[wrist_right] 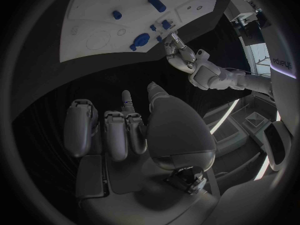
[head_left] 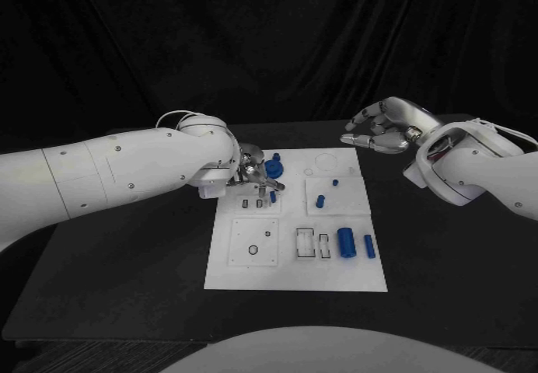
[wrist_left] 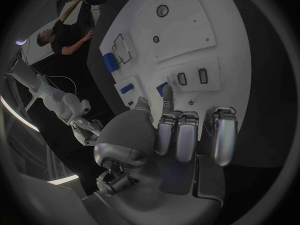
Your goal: Assemble the parts on the task board
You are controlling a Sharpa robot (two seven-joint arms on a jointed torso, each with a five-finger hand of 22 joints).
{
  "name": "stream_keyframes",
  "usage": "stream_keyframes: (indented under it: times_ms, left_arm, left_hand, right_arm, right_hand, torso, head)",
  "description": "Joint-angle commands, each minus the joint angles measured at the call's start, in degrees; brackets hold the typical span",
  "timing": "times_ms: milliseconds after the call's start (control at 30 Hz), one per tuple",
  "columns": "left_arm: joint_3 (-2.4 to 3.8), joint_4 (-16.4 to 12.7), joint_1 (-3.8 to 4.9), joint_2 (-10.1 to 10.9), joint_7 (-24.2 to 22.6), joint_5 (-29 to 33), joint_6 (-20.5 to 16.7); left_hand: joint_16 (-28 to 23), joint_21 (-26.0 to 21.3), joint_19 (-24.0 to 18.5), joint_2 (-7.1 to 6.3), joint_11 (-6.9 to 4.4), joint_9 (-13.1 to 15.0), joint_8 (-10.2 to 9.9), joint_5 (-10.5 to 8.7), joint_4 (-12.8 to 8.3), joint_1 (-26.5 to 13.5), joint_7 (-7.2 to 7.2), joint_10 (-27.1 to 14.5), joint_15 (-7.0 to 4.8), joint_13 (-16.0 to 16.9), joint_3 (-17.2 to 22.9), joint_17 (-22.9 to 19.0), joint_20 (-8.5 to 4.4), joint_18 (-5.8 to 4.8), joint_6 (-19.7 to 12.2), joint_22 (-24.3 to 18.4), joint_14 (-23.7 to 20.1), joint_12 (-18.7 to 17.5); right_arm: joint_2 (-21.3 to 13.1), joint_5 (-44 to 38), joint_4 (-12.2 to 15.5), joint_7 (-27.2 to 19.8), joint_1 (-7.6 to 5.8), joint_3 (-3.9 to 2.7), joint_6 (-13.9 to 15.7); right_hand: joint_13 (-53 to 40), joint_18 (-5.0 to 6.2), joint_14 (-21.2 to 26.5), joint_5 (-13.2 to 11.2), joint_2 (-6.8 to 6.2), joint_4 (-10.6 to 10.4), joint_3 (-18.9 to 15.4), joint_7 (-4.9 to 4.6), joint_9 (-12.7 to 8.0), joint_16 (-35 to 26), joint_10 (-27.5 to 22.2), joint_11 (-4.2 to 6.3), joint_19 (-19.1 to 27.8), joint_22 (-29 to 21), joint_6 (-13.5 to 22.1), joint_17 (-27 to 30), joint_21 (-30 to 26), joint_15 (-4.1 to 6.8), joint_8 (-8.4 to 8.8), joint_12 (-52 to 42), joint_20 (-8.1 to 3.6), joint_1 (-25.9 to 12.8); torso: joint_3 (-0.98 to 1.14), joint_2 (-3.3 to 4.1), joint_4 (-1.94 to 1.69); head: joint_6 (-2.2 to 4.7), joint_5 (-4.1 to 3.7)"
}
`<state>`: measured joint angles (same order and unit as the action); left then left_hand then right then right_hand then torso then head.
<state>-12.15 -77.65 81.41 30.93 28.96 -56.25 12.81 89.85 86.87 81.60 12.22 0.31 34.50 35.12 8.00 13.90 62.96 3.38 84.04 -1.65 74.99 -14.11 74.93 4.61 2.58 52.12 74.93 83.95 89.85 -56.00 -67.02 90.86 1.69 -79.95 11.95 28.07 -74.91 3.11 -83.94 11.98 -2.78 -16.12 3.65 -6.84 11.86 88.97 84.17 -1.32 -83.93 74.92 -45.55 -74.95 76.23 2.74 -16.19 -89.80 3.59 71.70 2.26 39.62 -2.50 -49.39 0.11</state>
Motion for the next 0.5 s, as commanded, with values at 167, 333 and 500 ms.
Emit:
stream_keyframes:
  times_ms: [167, 333, 500]
  left_arm:
    - [0.06, 1.1, 0.1, -0.9, 2.1, 0.0, 2.1]
    - [0.06, 1.7, 0.09, -1.2, 2.1, 0.0, 2.3]
    - [0.05, 2.4, 0.08, -1.7, 1.6, 0.0, 2.7]
  left_hand:
    - [0.2, 0.1, 0.0, 0.3, -0.28, 0.5, -0.7, -0.31, 0.0, -0.3, 0.05, 6.0, -0.46, 15.0, 0.6, 15.1, -0.19, -0.47, -0.1, 8.1, 6.1, 0.1]
    - [0.2, 0.1, -0.2, 0.32, -0.27, 0.7, -0.9, -0.37, 0.0, -0.3, 0.07, 6.0, -0.46, 15.0, 0.7, 15.1, -0.2, -0.44, -0.2, 8.0, 6.1, 0.1]
    - [0.2, -0.2, -0.5, 0.49, -0.2, 1.2, -1.7, -0.11, -0.3, -0.3, 0.19, 6.0, -0.44, 15.0, 1.3, 15.1, -0.22, -0.34, -0.6, 7.7, 6.1, 0.1]
  right_arm:
    - [0.1, 0.0, -0.2, 1.2, 0.17, -0.04, -1.1]
    - [0.3, 0.0, -0.5, 1.1, 0.25, -0.04, -1.4]
    - [0.5, 0.0, -0.7, 1.1, 0.34, -0.04, -1.7]
  right_hand:
    - [-15.1, 0.13, -5.7, 0.3, 0.41, 0.3, 0.0, 0.04, -0.1, -0.4, 5.8, -0.4, -0.5, 10.8, -0.5, -13.5, -0.3, -0.48, -0.25, -0.2, 0.27, 0.4]
    - [-15.1, 0.13, -5.7, 0.3, 0.41, 0.3, 0.0, 0.04, -0.1, -0.4, 5.8, -0.4, -0.5, 10.8, -0.5, -13.5, -0.3, -0.48, -0.25, -0.2, 0.27, 0.4]
    - [-15.1, 0.13, -5.7, 0.3, 0.41, 0.3, 0.0, 0.04, -0.1, -0.4, 5.8, -0.4, -0.5, 10.8, -0.5, -13.5, -0.3, -0.48, -0.25, -0.2, 0.27, 0.4]
  torso:
    - [0.03, -0.17, 0.05]
    - [-0.02, -0.1, -0.04]
    - [-0.02, -0.13, -0.05]
  head:
    - [-0.61, 0.0]
    - [-0.61, -0.07]
    - [-0.61, -0.17]
